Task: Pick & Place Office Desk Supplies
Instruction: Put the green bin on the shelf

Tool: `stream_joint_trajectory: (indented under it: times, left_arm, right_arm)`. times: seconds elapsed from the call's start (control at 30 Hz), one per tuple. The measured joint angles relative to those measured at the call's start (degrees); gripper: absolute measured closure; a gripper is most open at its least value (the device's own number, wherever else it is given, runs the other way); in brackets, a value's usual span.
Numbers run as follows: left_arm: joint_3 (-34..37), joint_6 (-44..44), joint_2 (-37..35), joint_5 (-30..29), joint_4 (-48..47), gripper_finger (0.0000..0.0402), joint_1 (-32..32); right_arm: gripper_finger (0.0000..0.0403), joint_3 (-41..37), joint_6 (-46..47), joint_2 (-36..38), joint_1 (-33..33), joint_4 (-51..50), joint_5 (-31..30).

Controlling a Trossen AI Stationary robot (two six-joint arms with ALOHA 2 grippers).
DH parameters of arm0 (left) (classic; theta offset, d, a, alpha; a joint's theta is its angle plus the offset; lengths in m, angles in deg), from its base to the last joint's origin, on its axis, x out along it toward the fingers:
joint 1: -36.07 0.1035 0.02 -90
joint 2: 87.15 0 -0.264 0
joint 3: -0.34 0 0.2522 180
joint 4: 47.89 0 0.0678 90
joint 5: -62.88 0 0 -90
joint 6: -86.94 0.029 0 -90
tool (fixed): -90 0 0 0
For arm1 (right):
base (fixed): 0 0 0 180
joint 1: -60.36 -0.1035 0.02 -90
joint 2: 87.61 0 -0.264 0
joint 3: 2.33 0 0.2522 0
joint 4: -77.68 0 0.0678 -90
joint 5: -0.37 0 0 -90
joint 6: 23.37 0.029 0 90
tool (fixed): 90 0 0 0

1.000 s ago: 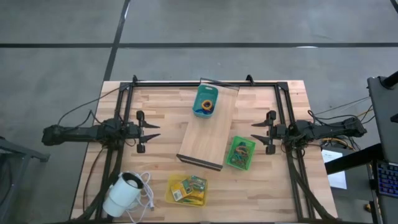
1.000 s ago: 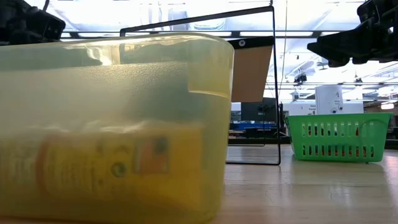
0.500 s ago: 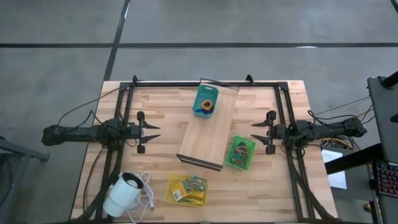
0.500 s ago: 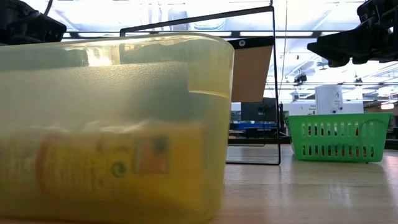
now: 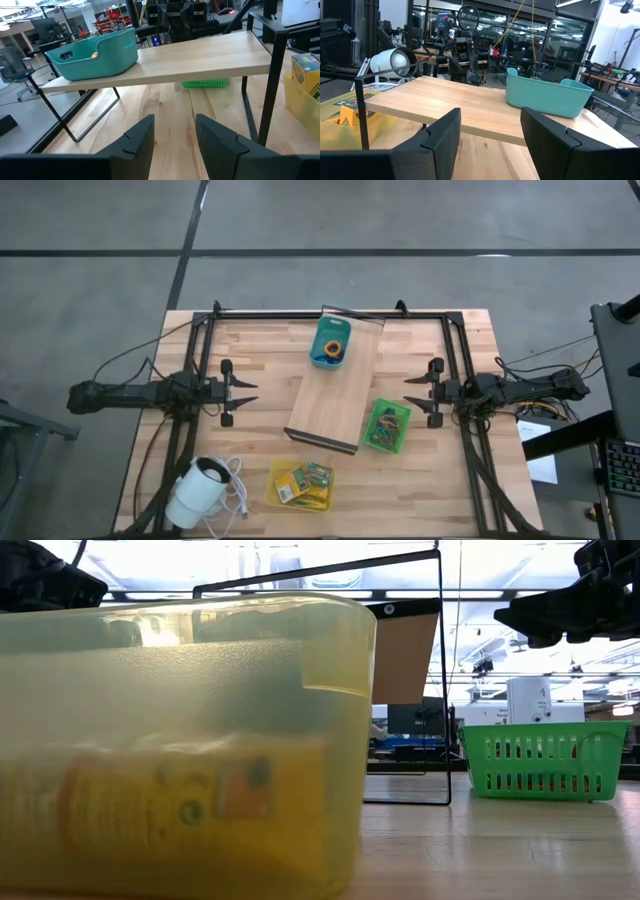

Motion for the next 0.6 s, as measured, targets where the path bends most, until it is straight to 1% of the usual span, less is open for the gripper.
stream_joint_trajectory:
  times: [0.4, 0.47, 0.6]
  left_arm:
    - [0.0, 0.0, 0.0, 0.0, 0.0, 0.0257, 0.0]
    - [0.0, 0.0, 0.0, 0.0, 0.0, 0.0257, 0.0]
    - [0.0, 0.0, 0.0, 0.0, 0.0, 0.0257, 0.0]
  right_arm:
    - [0.0197, 0.0, -0.9, 0.0, 0.0, 0.4, -0.2]
    - [0.0197, 0.0, -1.8, 0.1, 0.0, 0.5, -1.7]
    - [0.0197, 0.0, 1.0, 0.0, 0.0, 0.7, -4.2]
